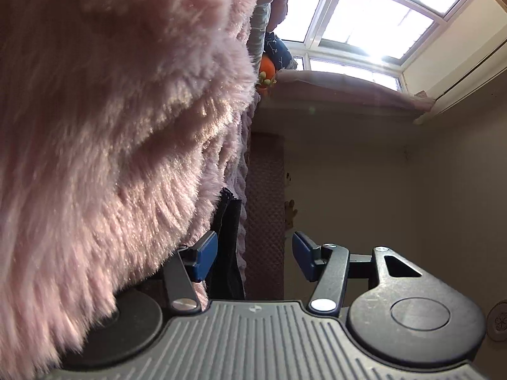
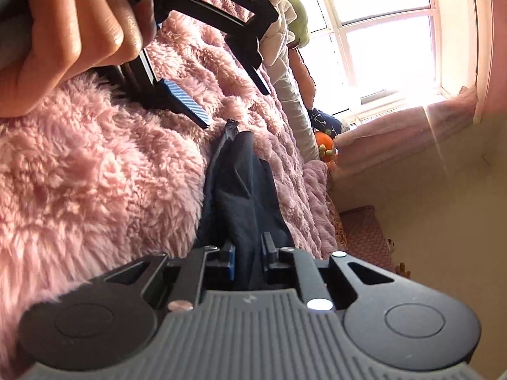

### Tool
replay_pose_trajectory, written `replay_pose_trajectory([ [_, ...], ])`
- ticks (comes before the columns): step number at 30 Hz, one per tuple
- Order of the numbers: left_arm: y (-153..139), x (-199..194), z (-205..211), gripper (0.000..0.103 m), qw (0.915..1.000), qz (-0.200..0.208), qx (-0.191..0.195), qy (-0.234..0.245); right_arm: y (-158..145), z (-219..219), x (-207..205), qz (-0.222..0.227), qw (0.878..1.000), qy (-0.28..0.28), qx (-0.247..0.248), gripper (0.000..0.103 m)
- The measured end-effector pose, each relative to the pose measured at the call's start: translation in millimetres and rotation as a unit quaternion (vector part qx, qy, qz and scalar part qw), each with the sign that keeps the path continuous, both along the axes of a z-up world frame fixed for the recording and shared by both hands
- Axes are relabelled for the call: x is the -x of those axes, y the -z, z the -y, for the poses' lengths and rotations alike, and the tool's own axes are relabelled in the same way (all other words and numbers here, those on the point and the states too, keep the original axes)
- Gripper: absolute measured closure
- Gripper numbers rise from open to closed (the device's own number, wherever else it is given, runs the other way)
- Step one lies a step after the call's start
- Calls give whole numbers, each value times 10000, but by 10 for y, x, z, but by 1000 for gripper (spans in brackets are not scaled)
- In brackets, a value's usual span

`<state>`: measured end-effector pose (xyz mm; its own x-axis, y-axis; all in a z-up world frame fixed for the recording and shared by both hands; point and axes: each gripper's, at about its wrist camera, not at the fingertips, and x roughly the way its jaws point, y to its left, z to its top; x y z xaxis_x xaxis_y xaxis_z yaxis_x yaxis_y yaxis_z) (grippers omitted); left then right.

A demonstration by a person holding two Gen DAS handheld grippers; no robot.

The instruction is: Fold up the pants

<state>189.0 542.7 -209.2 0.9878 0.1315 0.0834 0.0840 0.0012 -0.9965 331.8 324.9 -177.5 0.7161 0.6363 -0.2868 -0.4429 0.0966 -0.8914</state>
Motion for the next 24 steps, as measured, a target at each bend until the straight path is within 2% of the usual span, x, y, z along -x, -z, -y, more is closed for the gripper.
replay_pose_trajectory([
  [5, 59, 50, -48, 39, 9994, 235, 246, 32, 55, -225, 5, 113, 9996, -139, 231, 95],
  [9, 87, 57, -39, 38, 9991, 328, 256, 58, 56, -360, -33, 259, 9992, -240, 174, 96],
  [14, 142, 76, -74, 37, 9976, 524, 447, 61, 61, -513, -85, 308, 9990, -308, 124, 96],
  [17, 185, 76, -85, 37, 9970, 562, 534, 46, 52, -590, -96, 340, 9978, -547, 131, 96],
  [20, 241, 91, -96, 36, 9948, 707, 729, 107, -24, -637, -162, -2, 9970, -741, 205, 96],
  [22, 264, 95, -111, 35, 9938, 774, 794, 119, -94, -667, -282, -371, 9972, -646, 73, 97],
  [24, 291, 95, -110, 35, 9933, 799, 826, 112, -184, -709, -413, -731, 9960, -438, -275, 100],
])
